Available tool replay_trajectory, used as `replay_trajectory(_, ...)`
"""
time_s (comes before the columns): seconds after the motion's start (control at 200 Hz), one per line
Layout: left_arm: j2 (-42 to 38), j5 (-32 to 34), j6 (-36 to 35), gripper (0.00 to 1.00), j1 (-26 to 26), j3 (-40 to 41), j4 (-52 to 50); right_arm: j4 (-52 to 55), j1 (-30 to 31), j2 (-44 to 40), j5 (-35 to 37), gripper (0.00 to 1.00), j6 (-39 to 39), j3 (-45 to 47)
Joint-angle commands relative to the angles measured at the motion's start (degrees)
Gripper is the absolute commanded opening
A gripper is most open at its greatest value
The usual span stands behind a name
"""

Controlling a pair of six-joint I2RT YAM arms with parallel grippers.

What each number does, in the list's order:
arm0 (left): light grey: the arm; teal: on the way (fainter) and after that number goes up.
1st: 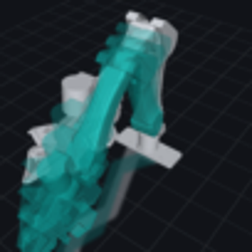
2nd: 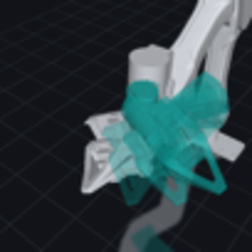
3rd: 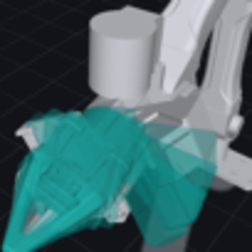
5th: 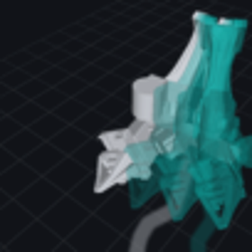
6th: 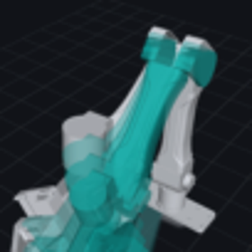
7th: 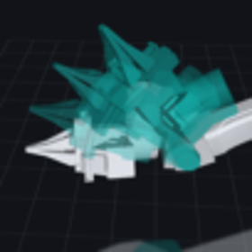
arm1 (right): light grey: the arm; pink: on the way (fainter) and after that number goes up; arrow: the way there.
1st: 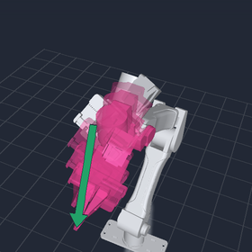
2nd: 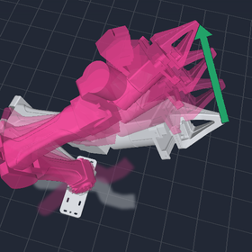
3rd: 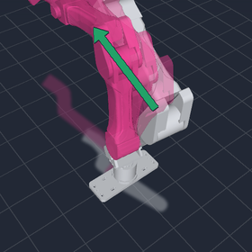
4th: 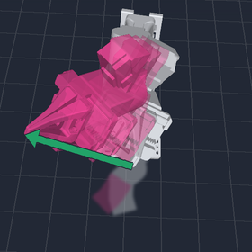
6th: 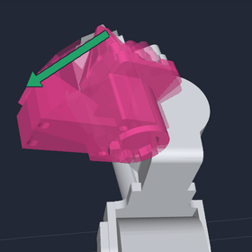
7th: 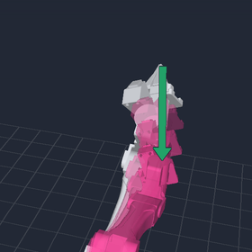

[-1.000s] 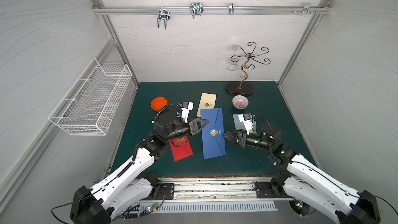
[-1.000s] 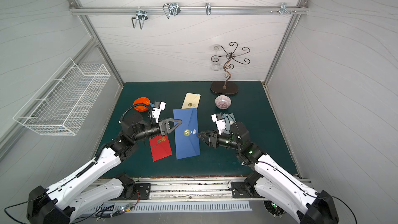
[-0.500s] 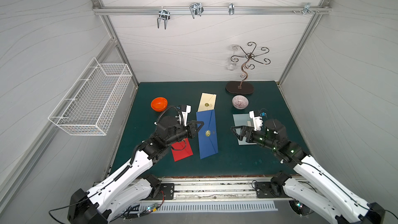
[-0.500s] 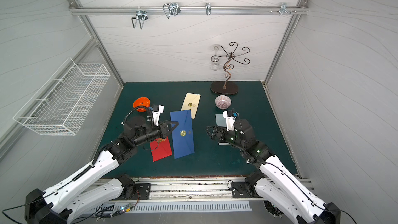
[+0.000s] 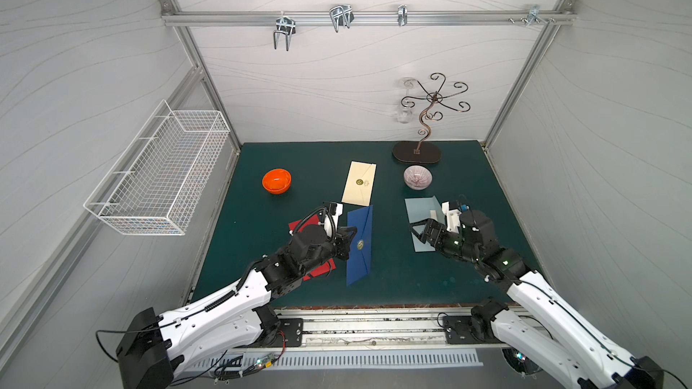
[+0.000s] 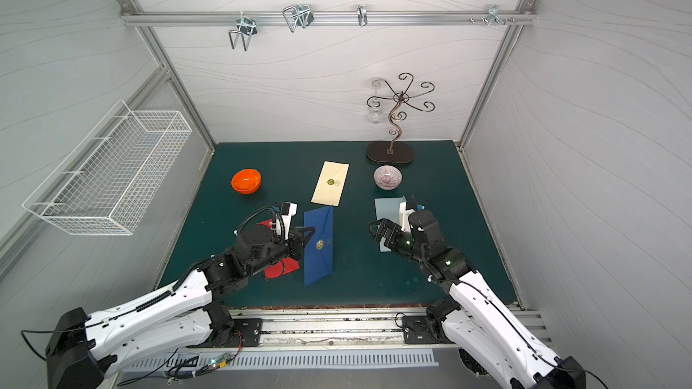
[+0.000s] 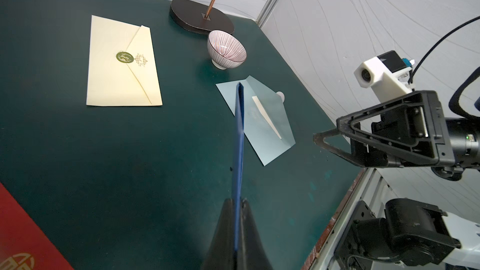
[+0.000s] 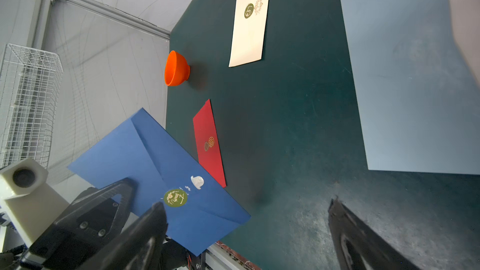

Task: Open the envelope
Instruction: Open the envelope flap on the envelope.

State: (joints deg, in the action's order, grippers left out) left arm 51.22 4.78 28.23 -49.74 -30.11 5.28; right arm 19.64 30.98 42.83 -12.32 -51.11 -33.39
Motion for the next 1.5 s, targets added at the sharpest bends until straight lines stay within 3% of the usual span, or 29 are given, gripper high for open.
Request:
replay_trajectory(0.0,1.17,2.31,-2.48,0.00,-0.66,-0.18,6.79,-0.83,-0.22,1.86,-2.31,0.97,-0.60,-1.74)
replay_trajectory(0.145,3.80,1.80,-1.36,0.00,-1.38,-0.72,6.72,-0.38,1.35,6.11,-3.39,0.94,0.84,-3.74)
replay_trajectory(0.35,6.02,2.88,-0.05,0.00,-2.75,-0.15,7.57,5.40,8.95,13.14,3.08,0.94,5.09,-10.17)
replay_trajectory(0.64,8.12,2.93,4.00,0.00,-4.12,0.20,10.17,6.14,14.44,18.65,5.80,0.93,5.32,-14.23)
replay_trajectory(1.496,6.96,3.87,5.09,0.00,-4.23,0.95,9.53,13.26,22.45,30.16,12.28,0.93,0.78,-24.95)
